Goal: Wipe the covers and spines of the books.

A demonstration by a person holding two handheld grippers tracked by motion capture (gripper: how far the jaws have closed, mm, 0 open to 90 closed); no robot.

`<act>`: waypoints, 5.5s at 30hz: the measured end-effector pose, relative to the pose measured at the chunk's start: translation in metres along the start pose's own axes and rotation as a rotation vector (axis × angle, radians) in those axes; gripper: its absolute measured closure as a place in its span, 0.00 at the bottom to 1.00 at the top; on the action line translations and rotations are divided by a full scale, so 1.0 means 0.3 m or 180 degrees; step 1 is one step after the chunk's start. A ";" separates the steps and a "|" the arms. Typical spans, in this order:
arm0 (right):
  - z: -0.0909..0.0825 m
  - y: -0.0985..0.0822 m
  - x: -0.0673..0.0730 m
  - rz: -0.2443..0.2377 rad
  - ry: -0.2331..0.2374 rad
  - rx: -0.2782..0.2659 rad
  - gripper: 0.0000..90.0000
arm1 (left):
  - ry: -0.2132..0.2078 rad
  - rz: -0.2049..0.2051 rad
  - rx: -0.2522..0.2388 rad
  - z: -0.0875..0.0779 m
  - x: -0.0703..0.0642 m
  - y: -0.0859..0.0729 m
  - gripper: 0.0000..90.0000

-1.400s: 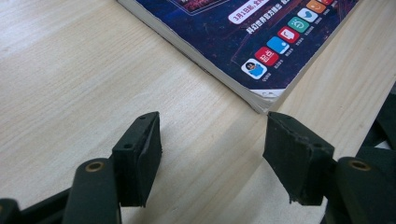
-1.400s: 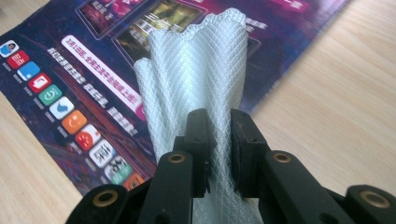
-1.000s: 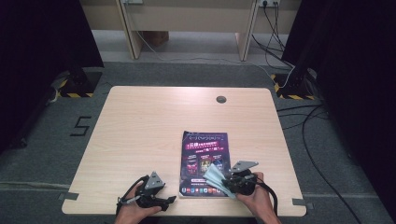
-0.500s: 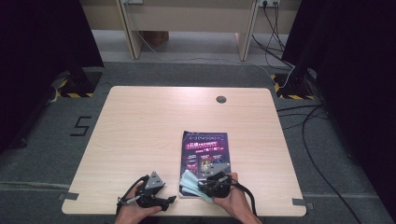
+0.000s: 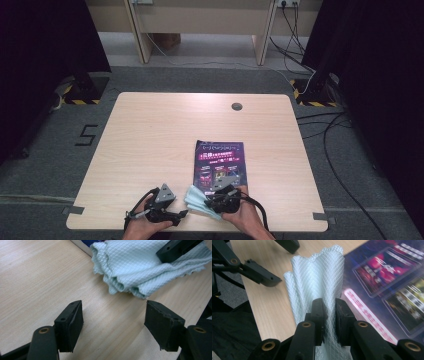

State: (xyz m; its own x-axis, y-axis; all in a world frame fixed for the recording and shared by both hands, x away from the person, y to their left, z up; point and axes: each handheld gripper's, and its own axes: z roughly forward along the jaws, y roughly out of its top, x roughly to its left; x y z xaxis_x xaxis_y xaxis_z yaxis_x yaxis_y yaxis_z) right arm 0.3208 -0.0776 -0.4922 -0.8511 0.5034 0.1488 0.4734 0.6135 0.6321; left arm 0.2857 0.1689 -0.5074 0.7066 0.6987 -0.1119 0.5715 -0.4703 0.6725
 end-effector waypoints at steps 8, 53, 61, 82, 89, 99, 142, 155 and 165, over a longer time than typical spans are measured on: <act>-0.106 -0.101 -0.098 0.0325 -0.0164 -0.0025 0.88 | 0.0008 -0.0007 0.0001 0.000 0.000 0.001 0.33; -0.410 -0.285 -0.656 0.1585 -0.1688 -0.0359 0.88 | 0.0067 -0.0221 -0.0245 0.019 0.041 0.060 0.32; -0.405 -0.304 -0.687 0.1750 -0.1678 -0.0385 0.72 | 0.0085 -0.0207 -0.0302 0.056 0.049 0.104 0.31; -0.424 -0.200 -0.543 0.1450 -0.1526 -0.0743 0.49 | 0.0145 -0.0244 -0.0320 0.086 0.071 0.127 0.26; -0.388 -0.139 -0.462 0.1248 -0.1412 -0.0715 0.40 | 0.0149 -0.0264 -0.0338 0.086 0.079 0.128 0.26; -0.236 -0.031 -0.405 0.1016 -0.1026 -0.0522 0.29 | 0.0150 -0.0282 -0.0375 0.104 0.090 0.148 0.26; -0.054 -0.004 -0.498 0.1513 -0.0605 -0.0498 0.23 | -0.0086 -0.0130 -0.0251 0.191 0.057 0.195 0.34; -0.086 -0.058 -0.506 0.1982 -0.0227 -0.0753 0.34 | -0.0061 -0.0114 -0.0233 0.189 0.050 0.196 0.35; -0.095 -0.075 -0.501 0.2161 -0.0204 -0.0847 0.43 | -0.0057 -0.0120 -0.0232 0.188 0.050 0.195 0.36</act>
State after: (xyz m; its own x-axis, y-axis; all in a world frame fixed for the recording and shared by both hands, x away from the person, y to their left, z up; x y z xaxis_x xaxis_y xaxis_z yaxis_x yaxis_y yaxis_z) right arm 0.4316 -0.1843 -0.5071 -0.3709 0.7598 0.5339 0.8138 -0.0110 0.5811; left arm 0.3532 0.1217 -0.5110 0.6929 0.7051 -0.1508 0.5664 -0.4029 0.7190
